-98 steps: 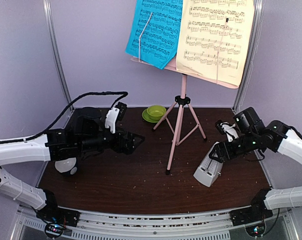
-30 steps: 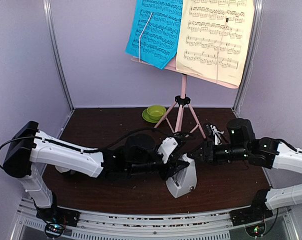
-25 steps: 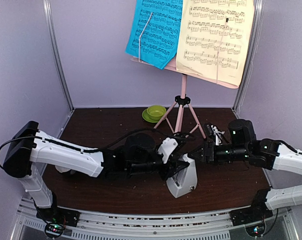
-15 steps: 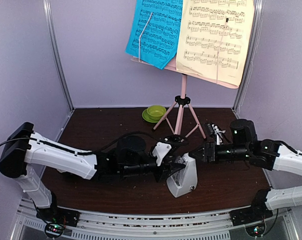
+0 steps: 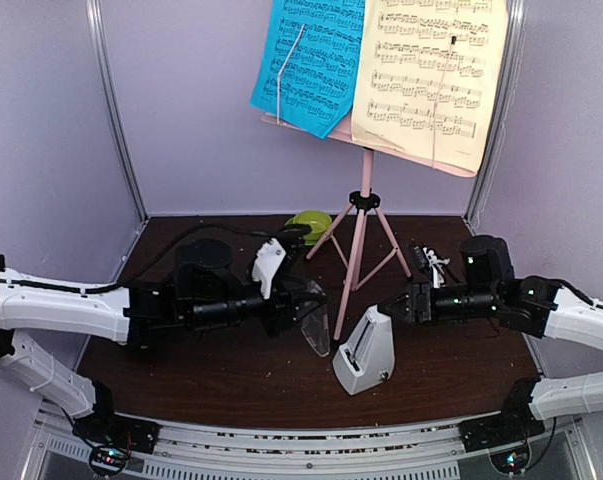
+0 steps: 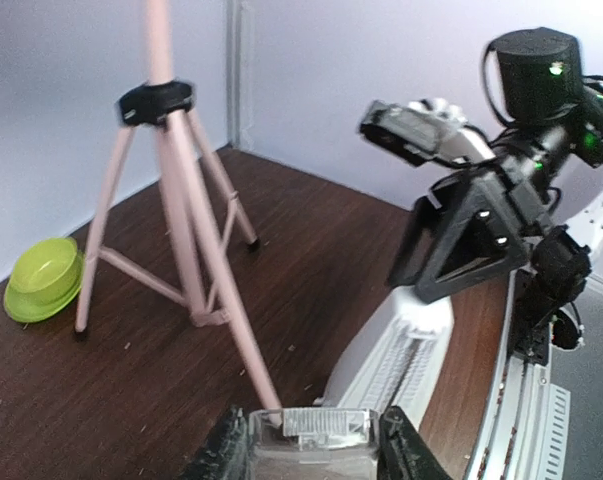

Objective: Set up the instrument practice props

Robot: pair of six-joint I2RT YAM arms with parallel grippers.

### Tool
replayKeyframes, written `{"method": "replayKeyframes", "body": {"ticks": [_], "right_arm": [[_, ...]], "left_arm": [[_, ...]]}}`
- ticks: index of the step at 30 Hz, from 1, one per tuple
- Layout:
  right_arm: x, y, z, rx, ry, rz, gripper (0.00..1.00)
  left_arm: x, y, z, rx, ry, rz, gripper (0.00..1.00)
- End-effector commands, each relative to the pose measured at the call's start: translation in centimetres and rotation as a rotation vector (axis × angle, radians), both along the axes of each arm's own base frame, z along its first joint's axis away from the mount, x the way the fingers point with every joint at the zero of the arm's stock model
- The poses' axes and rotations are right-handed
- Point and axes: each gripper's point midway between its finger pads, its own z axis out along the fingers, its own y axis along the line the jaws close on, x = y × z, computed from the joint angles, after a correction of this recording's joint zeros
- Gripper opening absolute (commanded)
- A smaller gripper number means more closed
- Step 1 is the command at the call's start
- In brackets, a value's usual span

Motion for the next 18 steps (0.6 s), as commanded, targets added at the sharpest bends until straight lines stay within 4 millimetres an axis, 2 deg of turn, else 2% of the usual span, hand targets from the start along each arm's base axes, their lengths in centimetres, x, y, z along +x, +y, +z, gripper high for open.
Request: {"method": "replayKeyframes", "body": {"ticks": [1,4,7,10,13,18], "right_arm": [[-0.7,-2.7,-5.1,-0.196,0.118,-0.038,0.48],[-0.7,-2.5,-5.1,-0.194,0.114,-0.029,0.49],[-0.7,-2.3,-5.0,-0.192,0.113,-0.021,0.49],[-0.5,-2.0,-4.7,-0.189,0.106,-0.013,0.50],[-0.3,-1.8,-4.1,-0.185,0.099,-0.009,0.50],[0.2,-1.4,-2.8,-0.168,0.075,-0.014,0.55]], "left_arm": [[1.3,5.6,-3.8,0.160,0.201,0.171,0.05],[1.6,8.9,-5.4,0.218,0.283,0.262,0.04],[1.7,11.1,-6.8,0.238,0.365,0.322,0.04],[2.2,13.5,-9.4,0.319,0.490,0.421,0.03],[2.8,16.7,-12.4,0.490,0.584,0.538,0.01],[4.4,18.5,-16.1,0.651,0.707,0.616,0.00]]}}
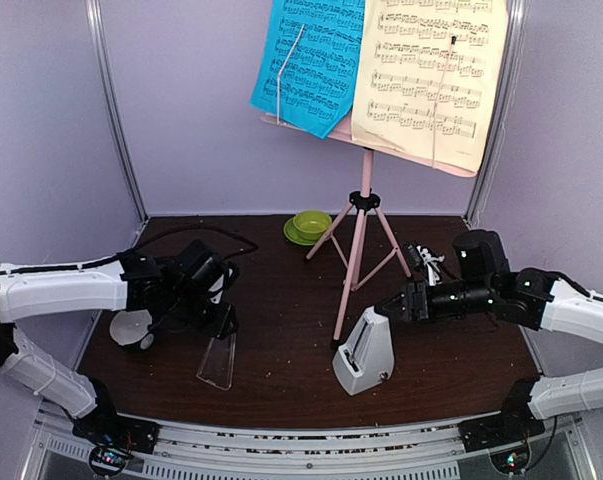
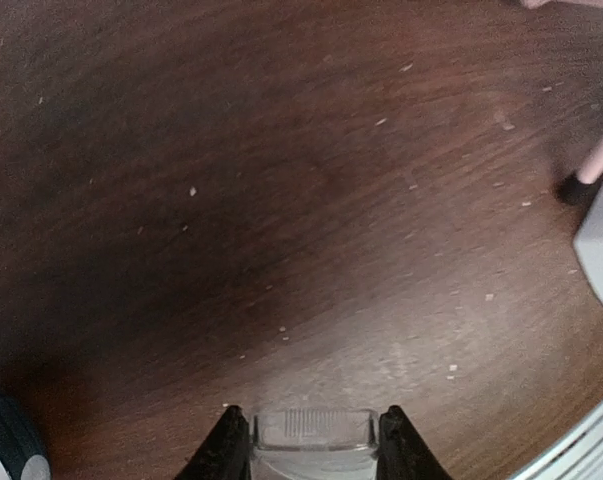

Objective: Set up the instrument practice props

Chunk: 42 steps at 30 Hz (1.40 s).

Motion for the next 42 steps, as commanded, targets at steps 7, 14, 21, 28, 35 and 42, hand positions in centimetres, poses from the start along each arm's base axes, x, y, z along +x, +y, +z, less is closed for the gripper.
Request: {"method": "replayKeyframes", "body": {"ticks": [7,14,21,28,35,42], "right_arm": [[0.8,-1.9,0.2,-0.113,0.021,-0.089,0.73],[1.2,-3.2,2.4,-0.146,0.016,-0.187,0.86],[-0.4,-2.8,3.7,-0.192,0.052,-0.201,1.00],[-1.8,-1.4,3.1,-0.236,0.056,-0.149,1.00],[0.0,-1.7,3.5,-0.323,0.074,-0.304,0.98],[-0.1,-1.5,3.5,-0.356,0.185,-0.369,1.00]], "left_arm": [[2.3,2.9,-4.8,0.181,0.174,0.127,0.00],[3.8,3.3,-6.7,0.234,0.197,0.144,0.08],[3.7,3.2,-8.3,0.248,0.228,0.132,0.50],[4.6,0.7,-4.1,0.117,0.099,0.003,0.74],[5.0,-2.2,1.1,-0.075,-0.088,-0.078,0.76],[1.7,-8.2,6.0,-0.212,-0.359,-0.341,0.79]]}}
